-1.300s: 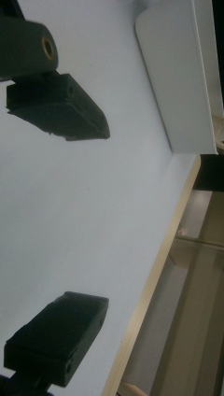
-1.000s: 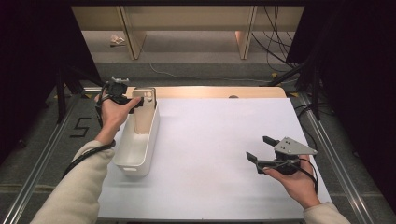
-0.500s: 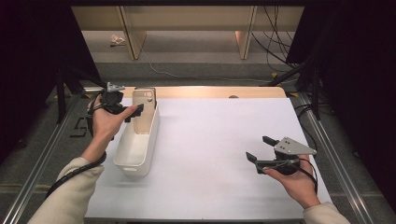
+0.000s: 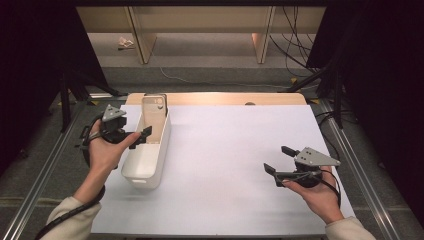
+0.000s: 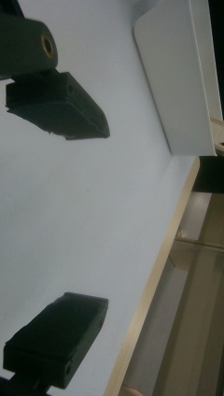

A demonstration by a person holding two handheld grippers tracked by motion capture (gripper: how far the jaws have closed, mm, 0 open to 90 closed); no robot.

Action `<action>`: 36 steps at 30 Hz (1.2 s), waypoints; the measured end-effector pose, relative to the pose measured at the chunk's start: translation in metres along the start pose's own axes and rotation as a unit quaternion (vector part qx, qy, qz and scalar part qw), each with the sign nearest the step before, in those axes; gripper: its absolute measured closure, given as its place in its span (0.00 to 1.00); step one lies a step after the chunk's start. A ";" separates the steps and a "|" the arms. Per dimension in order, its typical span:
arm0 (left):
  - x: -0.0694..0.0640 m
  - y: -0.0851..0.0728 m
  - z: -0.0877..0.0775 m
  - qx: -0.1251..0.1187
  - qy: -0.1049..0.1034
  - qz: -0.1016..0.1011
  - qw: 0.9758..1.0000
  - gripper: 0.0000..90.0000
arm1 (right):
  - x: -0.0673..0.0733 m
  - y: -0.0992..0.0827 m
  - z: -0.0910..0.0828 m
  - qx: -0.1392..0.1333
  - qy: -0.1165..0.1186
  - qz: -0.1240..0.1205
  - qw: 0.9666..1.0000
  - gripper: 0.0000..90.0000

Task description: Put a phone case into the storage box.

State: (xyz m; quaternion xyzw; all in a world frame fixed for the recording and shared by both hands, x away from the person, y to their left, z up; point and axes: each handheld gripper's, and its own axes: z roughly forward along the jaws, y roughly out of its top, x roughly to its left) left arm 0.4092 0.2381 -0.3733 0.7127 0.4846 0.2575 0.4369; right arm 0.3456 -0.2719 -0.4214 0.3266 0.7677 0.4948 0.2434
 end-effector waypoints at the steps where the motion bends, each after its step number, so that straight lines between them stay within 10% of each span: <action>1: -0.002 -0.003 -0.005 -0.005 -0.010 -0.003 1.000 0.05 | 0.000 0.000 0.000 -0.001 0.000 0.000 1.000 0.18; 14: -0.031 -0.051 -0.044 -0.016 -0.048 0.028 0.998 0.01 | 0.002 0.001 -0.002 -0.003 0.006 -0.001 1.000 0.18; 36: -0.039 -0.084 -0.052 -0.020 -0.052 0.060 0.997 0.00 | 0.003 0.000 -0.002 -0.004 0.013 -0.005 1.000 0.18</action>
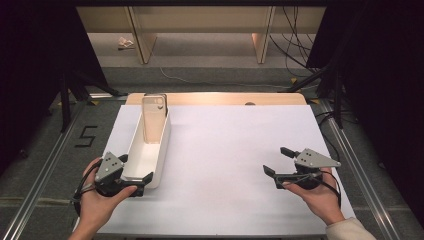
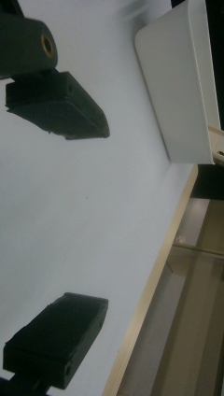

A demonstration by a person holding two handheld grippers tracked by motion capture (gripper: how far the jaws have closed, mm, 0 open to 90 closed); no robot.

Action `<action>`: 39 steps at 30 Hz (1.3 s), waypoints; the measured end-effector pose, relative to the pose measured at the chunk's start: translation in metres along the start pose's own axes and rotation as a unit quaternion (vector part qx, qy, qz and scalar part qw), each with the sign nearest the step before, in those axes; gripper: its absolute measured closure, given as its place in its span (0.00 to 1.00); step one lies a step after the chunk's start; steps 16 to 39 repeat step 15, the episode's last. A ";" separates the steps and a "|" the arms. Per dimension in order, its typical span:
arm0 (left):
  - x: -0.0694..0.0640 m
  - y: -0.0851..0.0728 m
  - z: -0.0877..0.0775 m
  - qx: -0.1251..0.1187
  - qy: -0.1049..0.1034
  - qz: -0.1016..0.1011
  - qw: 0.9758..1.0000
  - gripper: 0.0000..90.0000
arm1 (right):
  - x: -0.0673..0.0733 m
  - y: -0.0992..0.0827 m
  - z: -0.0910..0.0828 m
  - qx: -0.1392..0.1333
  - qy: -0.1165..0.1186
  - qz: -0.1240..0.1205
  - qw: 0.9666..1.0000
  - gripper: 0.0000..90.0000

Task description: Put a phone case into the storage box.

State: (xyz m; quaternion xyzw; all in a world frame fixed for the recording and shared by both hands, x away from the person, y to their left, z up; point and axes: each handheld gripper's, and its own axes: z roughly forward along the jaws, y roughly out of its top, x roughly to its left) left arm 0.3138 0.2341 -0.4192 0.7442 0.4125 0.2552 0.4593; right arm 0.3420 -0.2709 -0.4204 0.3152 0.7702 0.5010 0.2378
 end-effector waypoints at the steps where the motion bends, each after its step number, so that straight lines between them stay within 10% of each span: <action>1: 0.000 0.000 0.000 0.000 0.001 0.000 1.000 0.00 | 0.000 0.000 0.000 0.000 -0.001 0.000 1.000 0.18; 39: 0.001 0.001 0.001 0.001 0.003 -0.001 1.000 0.00 | 0.000 0.001 -0.001 -0.005 -0.002 0.000 1.000 0.18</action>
